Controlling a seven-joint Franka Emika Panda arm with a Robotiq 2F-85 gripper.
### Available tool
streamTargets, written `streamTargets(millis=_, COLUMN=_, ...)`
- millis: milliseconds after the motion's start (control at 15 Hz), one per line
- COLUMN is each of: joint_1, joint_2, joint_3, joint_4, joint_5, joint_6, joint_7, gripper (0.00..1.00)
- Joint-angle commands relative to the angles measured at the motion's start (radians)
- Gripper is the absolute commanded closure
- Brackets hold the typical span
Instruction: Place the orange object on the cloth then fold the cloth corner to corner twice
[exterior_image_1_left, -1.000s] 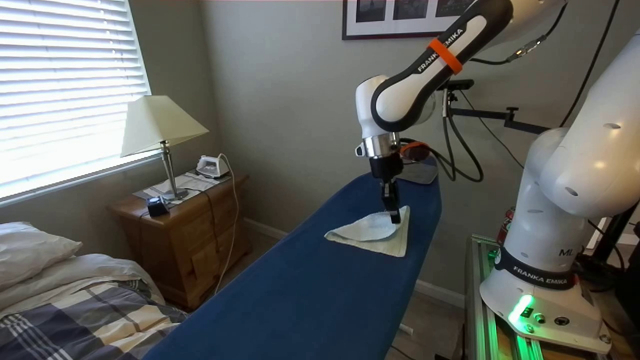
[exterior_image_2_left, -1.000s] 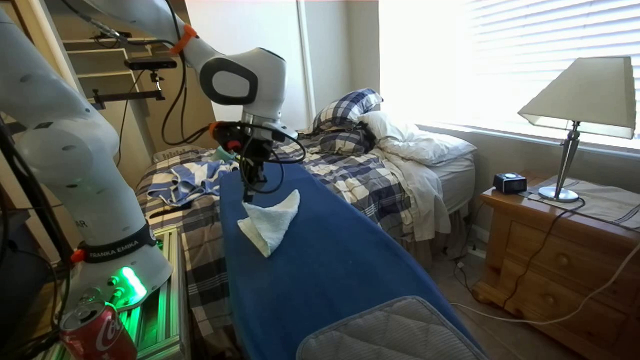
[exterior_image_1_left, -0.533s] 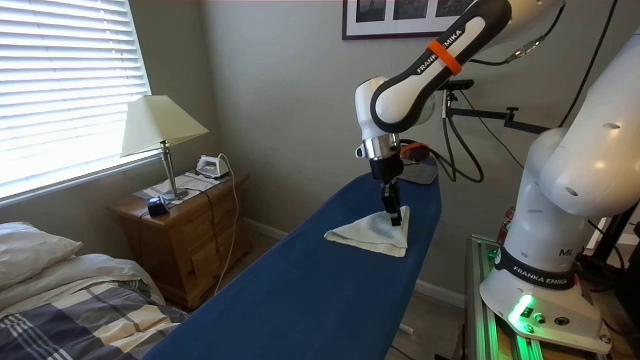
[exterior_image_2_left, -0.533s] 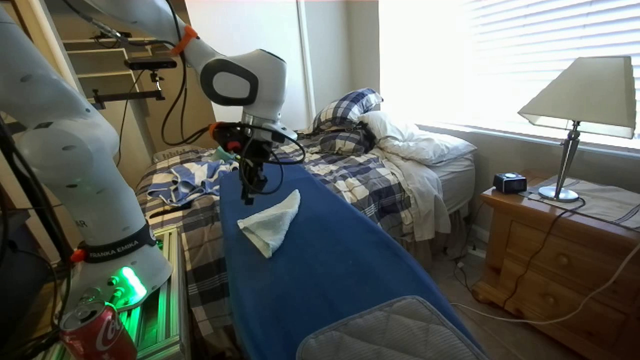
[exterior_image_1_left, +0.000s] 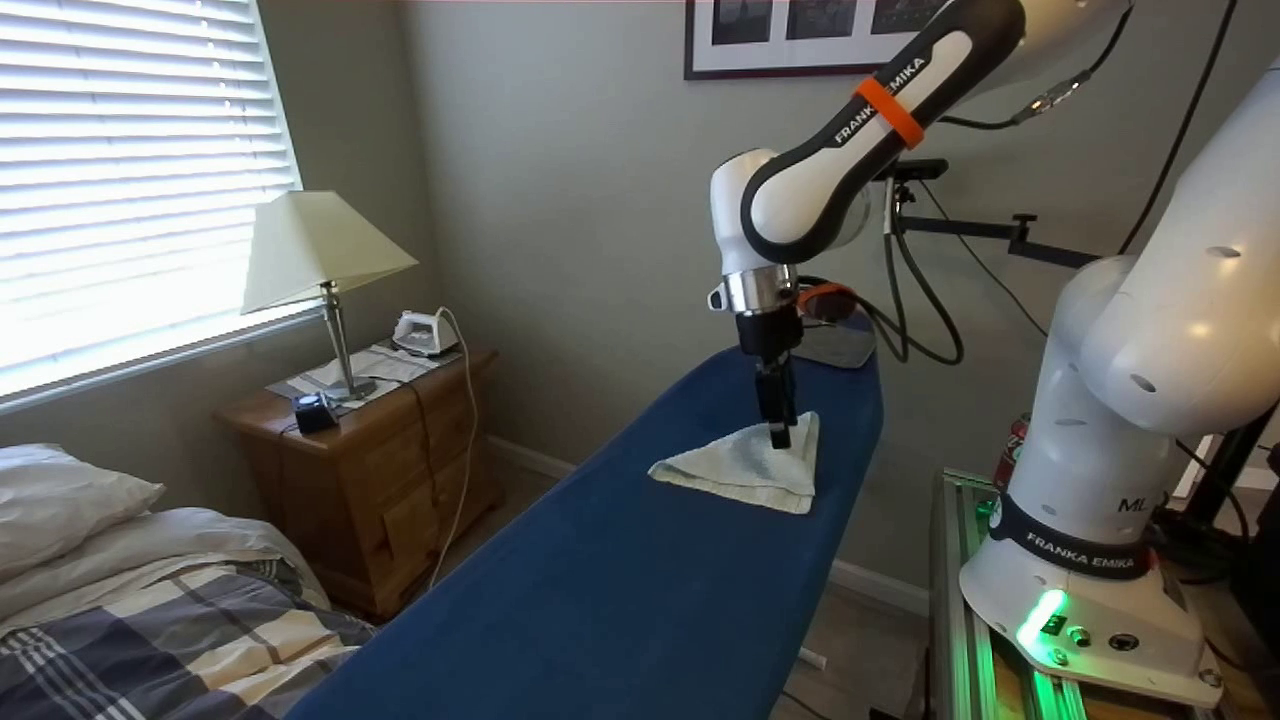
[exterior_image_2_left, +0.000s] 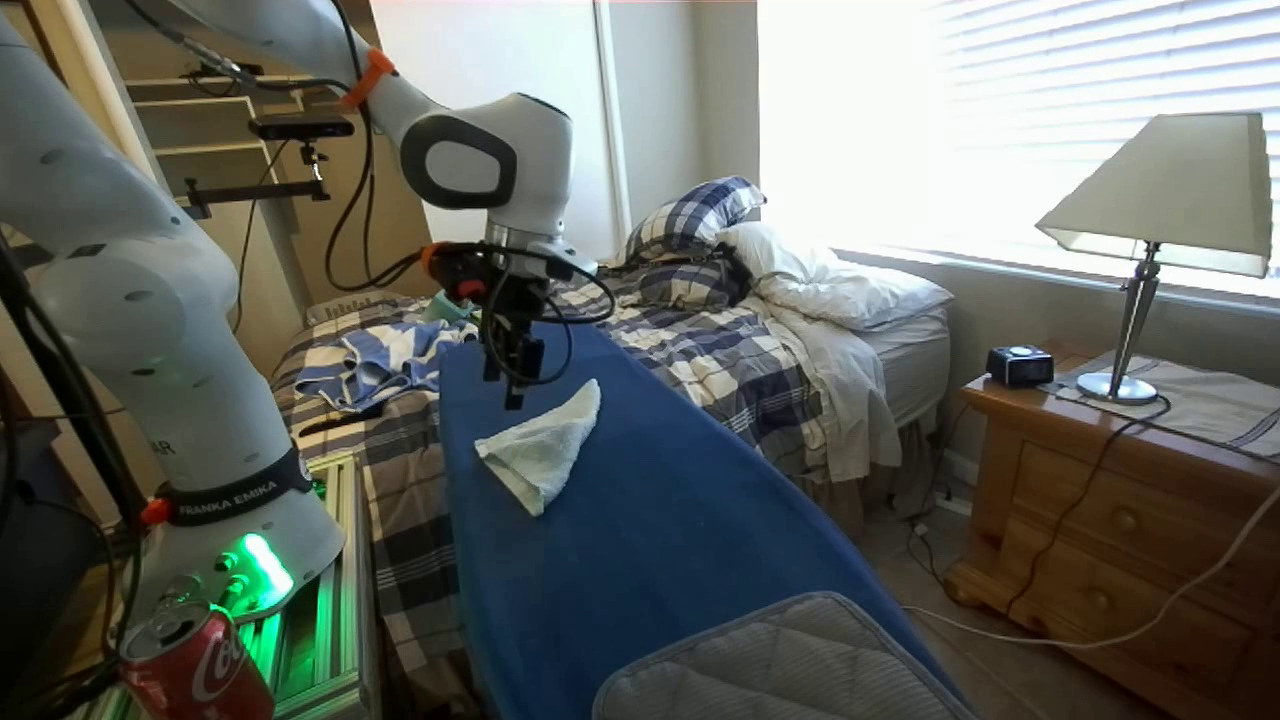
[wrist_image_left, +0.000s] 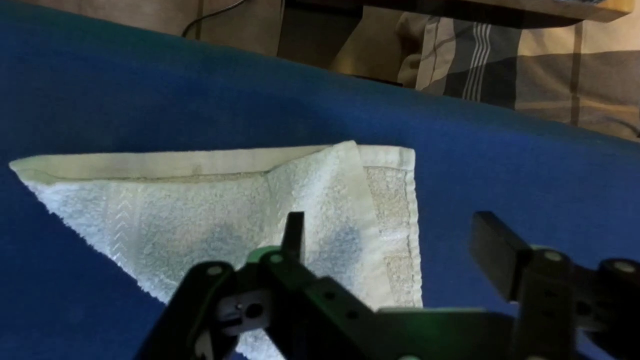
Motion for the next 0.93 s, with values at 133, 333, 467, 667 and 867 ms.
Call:
streamTargets(millis=133, joint_1=0.01, joint_2=-0.019, joint_3=0.007, joint_4=-0.006, joint_5=-0.019, joint_6=0.148, joint_7=-0.073, gripper=0.0)
streamTargets(millis=333, joint_1=0.009, joint_2=-0.005, joint_3=0.003, joint_4=0.002, joint_5=-0.006, joint_6=0.144, joint_7=-0.075, gripper=0.0)
streamTargets(millis=467, joint_1=0.014, joint_2=-0.005, joint_3=0.003, joint_4=0.002, joint_5=-0.006, joint_6=0.148, joint_7=-0.088, gripper=0.0)
streamTargets(millis=667, joint_1=0.015, joint_2=-0.005, joint_3=0.003, joint_4=0.002, joint_5=-0.006, joint_6=0.149, joint_7=-0.092, gripper=0.0)
streamTargets(millis=867, joint_1=0.027, joint_2=0.029, joint_3=0.007, joint_4=0.017, joint_5=-0.004, joint_6=0.173, joint_7=-0.114, gripper=0.0)
